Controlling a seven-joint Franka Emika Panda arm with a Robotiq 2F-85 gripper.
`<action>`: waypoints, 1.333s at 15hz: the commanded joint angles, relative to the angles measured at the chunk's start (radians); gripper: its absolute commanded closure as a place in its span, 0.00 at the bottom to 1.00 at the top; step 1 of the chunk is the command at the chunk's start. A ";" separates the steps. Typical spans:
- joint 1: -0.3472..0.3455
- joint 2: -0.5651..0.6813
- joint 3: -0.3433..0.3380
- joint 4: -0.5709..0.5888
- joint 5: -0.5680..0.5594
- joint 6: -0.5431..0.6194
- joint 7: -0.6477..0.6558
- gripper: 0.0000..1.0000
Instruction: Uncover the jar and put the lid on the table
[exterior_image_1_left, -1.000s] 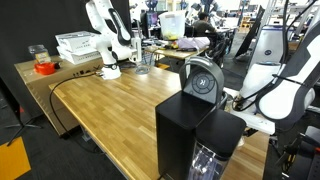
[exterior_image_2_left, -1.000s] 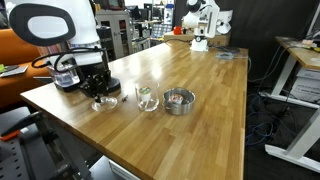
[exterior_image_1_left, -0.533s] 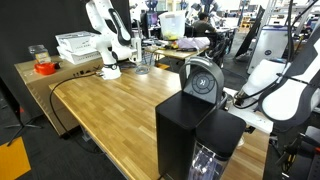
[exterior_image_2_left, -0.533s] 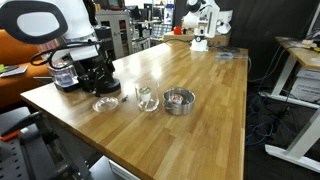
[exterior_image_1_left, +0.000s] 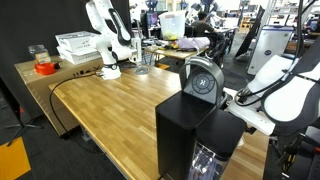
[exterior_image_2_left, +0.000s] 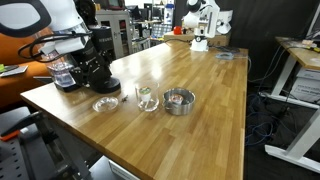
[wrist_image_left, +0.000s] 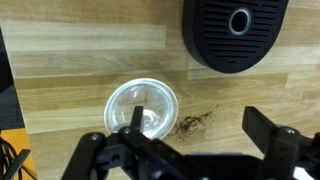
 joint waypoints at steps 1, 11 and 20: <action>0.132 -0.003 -0.029 0.000 0.206 0.081 -0.073 0.00; 0.298 -0.029 -0.019 0.001 0.624 0.133 -0.214 0.00; 0.298 -0.032 -0.025 0.001 0.624 0.132 -0.215 0.00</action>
